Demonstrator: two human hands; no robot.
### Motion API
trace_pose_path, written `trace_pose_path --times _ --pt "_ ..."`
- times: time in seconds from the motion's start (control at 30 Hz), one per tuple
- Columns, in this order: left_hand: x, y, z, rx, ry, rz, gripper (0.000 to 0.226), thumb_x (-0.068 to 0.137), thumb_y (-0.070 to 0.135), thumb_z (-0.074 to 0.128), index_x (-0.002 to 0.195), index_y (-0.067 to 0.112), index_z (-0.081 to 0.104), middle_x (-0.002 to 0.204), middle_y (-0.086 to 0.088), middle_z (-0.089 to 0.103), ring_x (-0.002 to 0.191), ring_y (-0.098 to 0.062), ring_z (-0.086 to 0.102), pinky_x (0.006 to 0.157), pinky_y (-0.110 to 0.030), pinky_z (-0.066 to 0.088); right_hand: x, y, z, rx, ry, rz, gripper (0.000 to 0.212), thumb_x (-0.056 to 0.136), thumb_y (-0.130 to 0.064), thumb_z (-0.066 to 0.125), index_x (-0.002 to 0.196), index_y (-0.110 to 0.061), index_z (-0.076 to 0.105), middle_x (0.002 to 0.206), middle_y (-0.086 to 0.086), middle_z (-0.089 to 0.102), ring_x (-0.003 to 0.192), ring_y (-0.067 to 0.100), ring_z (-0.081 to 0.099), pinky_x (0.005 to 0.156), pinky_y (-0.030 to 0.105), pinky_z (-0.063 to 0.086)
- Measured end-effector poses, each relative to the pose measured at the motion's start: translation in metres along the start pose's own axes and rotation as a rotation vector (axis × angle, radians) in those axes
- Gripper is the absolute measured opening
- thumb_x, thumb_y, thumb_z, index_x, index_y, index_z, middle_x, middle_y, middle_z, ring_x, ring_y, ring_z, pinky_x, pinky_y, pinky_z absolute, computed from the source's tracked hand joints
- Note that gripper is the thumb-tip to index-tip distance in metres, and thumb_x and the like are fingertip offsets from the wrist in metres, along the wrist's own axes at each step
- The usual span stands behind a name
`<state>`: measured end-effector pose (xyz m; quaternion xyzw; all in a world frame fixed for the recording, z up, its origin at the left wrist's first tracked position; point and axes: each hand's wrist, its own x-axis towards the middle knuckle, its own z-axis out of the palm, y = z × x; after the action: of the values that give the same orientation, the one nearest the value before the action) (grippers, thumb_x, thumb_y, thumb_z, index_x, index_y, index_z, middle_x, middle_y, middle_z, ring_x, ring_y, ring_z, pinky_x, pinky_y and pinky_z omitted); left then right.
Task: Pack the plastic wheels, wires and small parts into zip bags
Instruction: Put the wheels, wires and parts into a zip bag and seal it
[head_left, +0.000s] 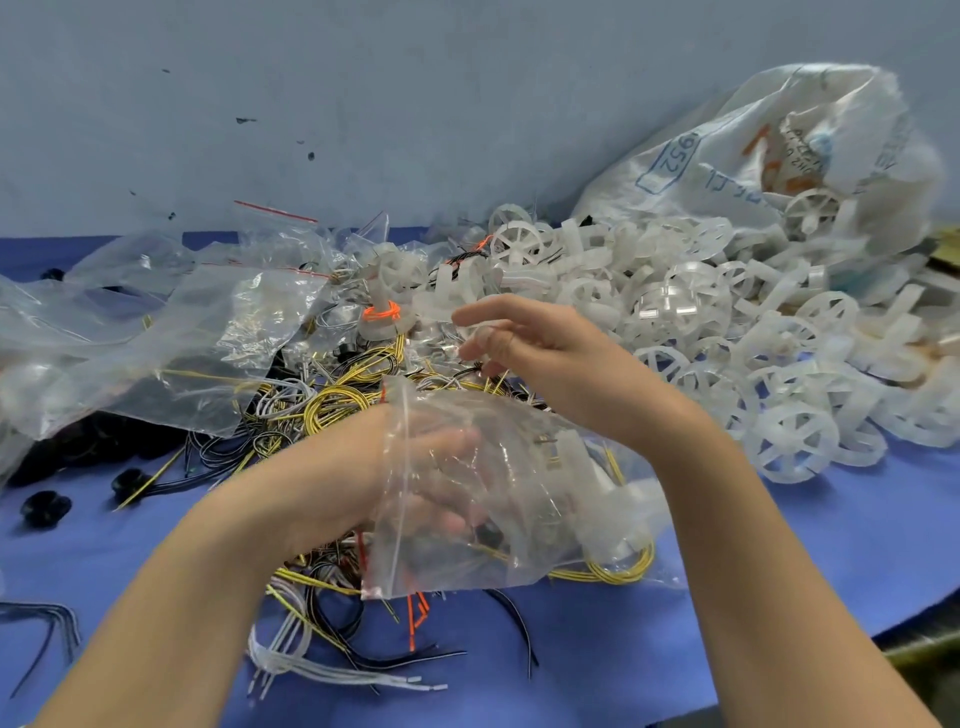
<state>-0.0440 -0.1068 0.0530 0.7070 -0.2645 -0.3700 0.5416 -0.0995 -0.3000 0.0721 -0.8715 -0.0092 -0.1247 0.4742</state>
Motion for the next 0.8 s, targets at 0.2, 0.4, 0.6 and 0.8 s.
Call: trace_pose_path --times 0.2,0.4,0.6,0.8 --pt "-0.006 -0.012 -0.025 -0.052 0.126 -0.002 0.037 0.082 0.041 0.064 0.104 0.013 0.074 0.099 -0.009 0.075 0.088 -0.032 0.073 0.063 -0.034 0.061 -0.006 0.010 -0.020 0.052 0.123 0.026 0.023 0.104 -0.021 0.049 0.114 -0.028 0.067 0.100 -0.003 0.073 0.093 0.018 0.068 0.077 0.033 0.056" --pt "-0.015 -0.014 -0.034 -0.129 0.349 0.004 0.059 0.081 0.060 0.052 0.095 0.008 0.076 0.099 -0.010 0.075 0.079 -0.033 0.074 0.052 -0.030 0.057 -0.012 0.014 -0.027 -0.001 0.157 0.058 0.024 0.104 -0.024 0.048 0.120 -0.026 0.066 0.101 -0.007 0.073 0.090 0.010 0.068 0.075 0.016 0.051" --pt "-0.027 -0.015 -0.020 0.181 0.145 0.026 0.055 0.072 0.077 0.060 0.094 0.030 0.077 0.102 0.010 0.074 0.090 -0.010 0.073 0.066 -0.024 0.059 -0.013 0.013 -0.024 0.001 0.167 0.062 0.023 0.104 -0.025 0.049 0.117 -0.028 0.067 0.098 -0.009 0.073 0.090 0.012 0.068 0.082 0.026 0.056" --pt "-0.025 -0.014 -0.022 0.217 0.313 0.054 0.024 0.084 0.042 0.062 0.078 0.022 0.074 0.078 0.001 0.074 0.062 -0.009 0.067 0.060 -0.027 0.055 -0.012 0.013 -0.023 0.004 0.168 0.064 0.022 0.103 -0.025 0.049 0.116 -0.028 0.067 0.097 -0.008 0.073 0.091 0.013 0.068 0.086 0.032 0.057"
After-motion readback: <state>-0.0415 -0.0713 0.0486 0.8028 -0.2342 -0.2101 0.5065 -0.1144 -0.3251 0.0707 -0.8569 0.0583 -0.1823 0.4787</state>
